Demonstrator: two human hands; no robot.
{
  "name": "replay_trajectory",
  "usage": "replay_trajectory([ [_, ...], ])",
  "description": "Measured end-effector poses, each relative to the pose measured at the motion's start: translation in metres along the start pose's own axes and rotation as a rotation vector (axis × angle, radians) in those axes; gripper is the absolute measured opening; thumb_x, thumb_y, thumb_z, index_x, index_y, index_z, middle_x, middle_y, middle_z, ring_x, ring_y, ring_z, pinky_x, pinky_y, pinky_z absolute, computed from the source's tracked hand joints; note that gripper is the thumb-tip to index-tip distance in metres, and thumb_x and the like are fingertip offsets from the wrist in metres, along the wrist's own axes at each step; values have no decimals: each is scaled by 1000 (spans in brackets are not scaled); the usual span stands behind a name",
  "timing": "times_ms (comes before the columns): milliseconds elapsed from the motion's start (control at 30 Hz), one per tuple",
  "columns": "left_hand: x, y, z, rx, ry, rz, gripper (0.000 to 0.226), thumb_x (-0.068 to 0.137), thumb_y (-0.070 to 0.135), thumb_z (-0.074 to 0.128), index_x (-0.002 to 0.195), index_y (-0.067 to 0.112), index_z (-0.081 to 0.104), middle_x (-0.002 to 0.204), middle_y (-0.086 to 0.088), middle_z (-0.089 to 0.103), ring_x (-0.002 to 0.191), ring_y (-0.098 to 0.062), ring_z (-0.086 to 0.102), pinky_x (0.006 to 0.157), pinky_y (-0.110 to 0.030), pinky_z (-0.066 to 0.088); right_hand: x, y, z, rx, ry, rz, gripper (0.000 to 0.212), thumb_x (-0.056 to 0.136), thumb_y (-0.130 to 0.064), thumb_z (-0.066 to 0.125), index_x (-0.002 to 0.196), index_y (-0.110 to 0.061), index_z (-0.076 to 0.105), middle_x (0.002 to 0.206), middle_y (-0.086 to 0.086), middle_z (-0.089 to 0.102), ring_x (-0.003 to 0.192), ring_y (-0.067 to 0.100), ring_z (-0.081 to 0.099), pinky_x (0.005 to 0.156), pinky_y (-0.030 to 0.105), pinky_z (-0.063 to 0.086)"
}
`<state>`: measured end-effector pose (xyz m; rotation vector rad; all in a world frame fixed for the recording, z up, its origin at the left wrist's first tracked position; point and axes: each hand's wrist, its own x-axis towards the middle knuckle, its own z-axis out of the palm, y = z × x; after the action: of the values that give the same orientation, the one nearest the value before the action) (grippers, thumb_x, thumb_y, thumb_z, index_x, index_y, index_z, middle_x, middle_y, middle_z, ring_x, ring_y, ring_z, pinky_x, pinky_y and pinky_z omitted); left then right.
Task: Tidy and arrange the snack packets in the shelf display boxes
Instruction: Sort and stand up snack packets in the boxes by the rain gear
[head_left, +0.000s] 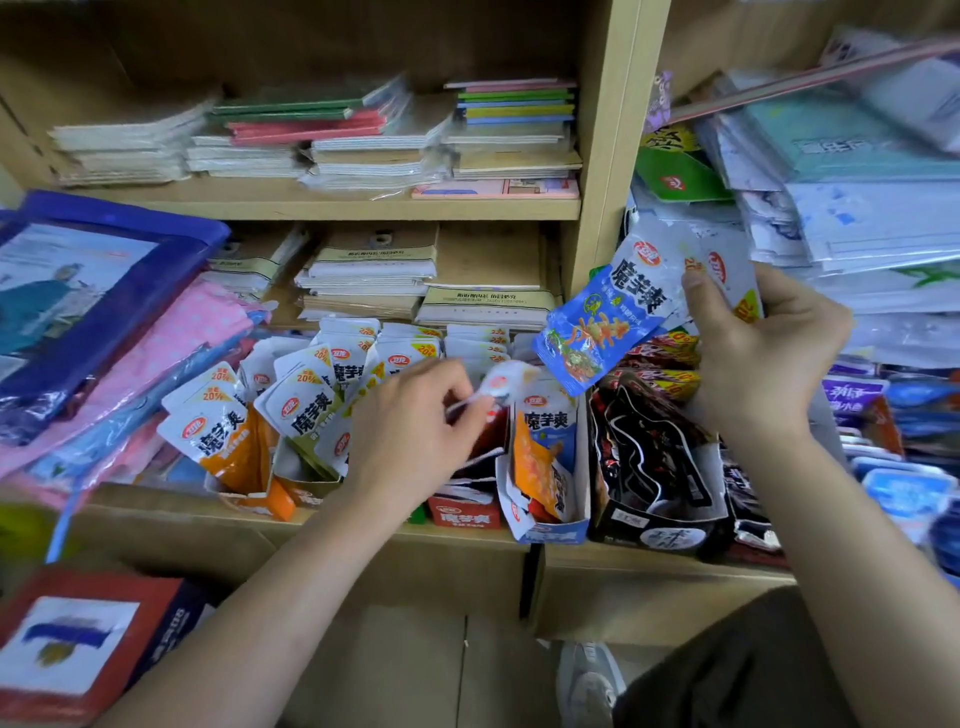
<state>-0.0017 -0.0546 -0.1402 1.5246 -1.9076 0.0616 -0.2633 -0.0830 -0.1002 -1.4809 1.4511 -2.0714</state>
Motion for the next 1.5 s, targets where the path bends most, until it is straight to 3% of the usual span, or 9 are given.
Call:
replay_trajectory([
  [167,13,-17,-1,103,-54,-297,36,87,49,71,68,24,55,58,9,56,58,-15,56,48,-23,31,2,-1,-9,5,-14,9,5,89,-18,73,88,-23,74,69,-33,66,67,-9,52,68,16,46],
  [367,14,-6,-1,-60,-190,-354,29,81,58,74,89,31,67,83,20,66,83,-6,62,61,-25,40,0,-2,-13,-9,-78,-45,19,88,-17,75,81,-33,68,64,-31,63,66,-13,49,64,14,42],
  [500,-2,0,-6,-234,-137,-176,55,82,50,77,131,36,58,122,22,59,112,0,54,89,-26,45,-4,-2,-18,23,-142,-42,18,88,-18,76,88,-35,72,72,-30,68,72,-8,55,67,18,47],
  [700,-24,13,-12,-193,-121,237,63,80,56,69,135,26,60,133,12,56,126,-14,47,104,-36,41,-15,-10,-20,52,-243,-44,21,90,-8,73,84,-28,71,67,-32,65,66,-14,52,65,10,41],
  [833,-41,11,-9,-14,-378,358,75,68,75,68,136,45,57,149,21,40,142,-15,26,115,-38,25,-20,-18,-27,51,-197,23,14,89,-11,74,90,-24,74,74,-29,71,72,-10,60,69,15,48],
  [933,-40,4,-9,67,-448,416,58,70,72,70,121,45,66,147,20,44,138,-15,31,113,-44,31,-23,-24,-36,36,-144,49,18,89,-11,74,82,-27,73,71,-28,70,68,-10,59,67,14,47],
  [1233,-35,2,-1,67,-184,251,19,89,47,70,103,35,77,107,20,64,99,-7,62,85,-34,52,-41,-17,-53,-43,-72,114,15,87,-18,77,83,-32,74,71,-25,71,66,-7,60,68,21,49],
  [1400,-31,9,2,68,-155,92,41,90,42,69,130,30,65,120,10,57,68,-8,58,59,-24,46,-44,-8,-53,-39,-93,99,10,88,-25,77,80,-31,74,73,0,74,67,7,57,64,32,48],
  [1500,-29,12,4,139,-136,47,58,90,55,65,142,31,53,120,6,66,81,-13,68,58,-23,48,-43,-6,-50,-16,-73,102,3,89,-26,76,86,-26,77,75,0,75,71,8,60,68,31,50],
])
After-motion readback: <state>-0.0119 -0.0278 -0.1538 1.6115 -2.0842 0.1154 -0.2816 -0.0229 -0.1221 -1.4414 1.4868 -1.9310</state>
